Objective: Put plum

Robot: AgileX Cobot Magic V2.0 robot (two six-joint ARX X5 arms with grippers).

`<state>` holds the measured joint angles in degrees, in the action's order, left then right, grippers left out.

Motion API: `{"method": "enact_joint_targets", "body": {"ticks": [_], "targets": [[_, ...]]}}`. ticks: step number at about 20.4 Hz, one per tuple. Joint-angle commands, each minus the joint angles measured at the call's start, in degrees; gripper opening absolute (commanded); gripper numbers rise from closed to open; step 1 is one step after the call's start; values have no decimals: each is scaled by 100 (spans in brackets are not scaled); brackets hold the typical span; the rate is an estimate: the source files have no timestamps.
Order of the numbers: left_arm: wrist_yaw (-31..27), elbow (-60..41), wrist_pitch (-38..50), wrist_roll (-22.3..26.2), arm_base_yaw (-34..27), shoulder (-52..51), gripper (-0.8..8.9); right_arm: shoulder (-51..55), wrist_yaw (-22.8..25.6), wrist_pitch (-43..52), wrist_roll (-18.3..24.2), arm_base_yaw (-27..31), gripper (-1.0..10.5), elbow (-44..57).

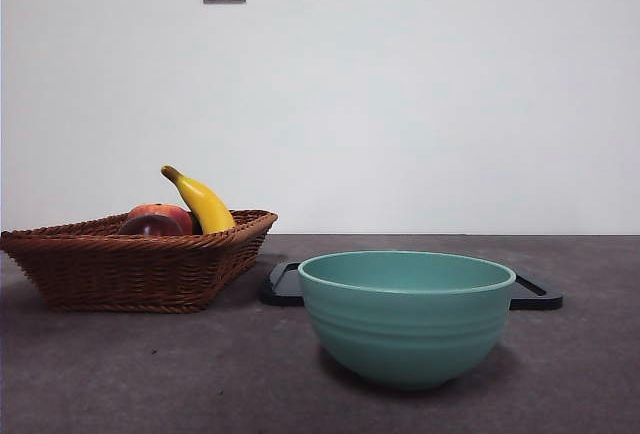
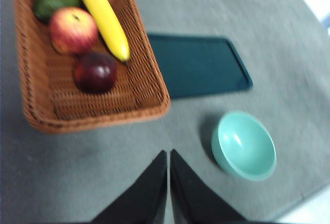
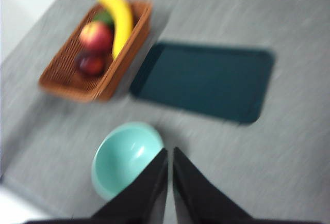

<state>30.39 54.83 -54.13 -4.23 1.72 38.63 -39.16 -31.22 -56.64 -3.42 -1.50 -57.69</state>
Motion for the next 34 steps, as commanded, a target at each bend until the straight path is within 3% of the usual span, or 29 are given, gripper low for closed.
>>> {"method": "enact_joint_targets", "body": {"ticks": [1,6,11,13,15,18,27,34], "targets": [[98,275,-341,516,94,76,9,-164,-37,-354,402,-225,6,-205],[181,330,-964,804,234,66,9,-203,-31,-866,634,-763,6,-225],[179,330,-951,785,234,61,30,-195,-28,-855,695,-852,7,-225],[177,330,-931,785,234,61,136,-195,-26,-839,693,-852,112,-225],[175,330,-920,787,234,61,324,-195,-26,-811,682,-852,302,-225],[173,330,-898,785,234,63,502,-195,-28,-811,682,-852,342,-225],[4,330,-468,605,249,260,500,-195,-28,-761,660,-850,342,-225],[-527,385,579,297,474,1344,499,-229,-26,-590,557,-850,342,-225]]}}
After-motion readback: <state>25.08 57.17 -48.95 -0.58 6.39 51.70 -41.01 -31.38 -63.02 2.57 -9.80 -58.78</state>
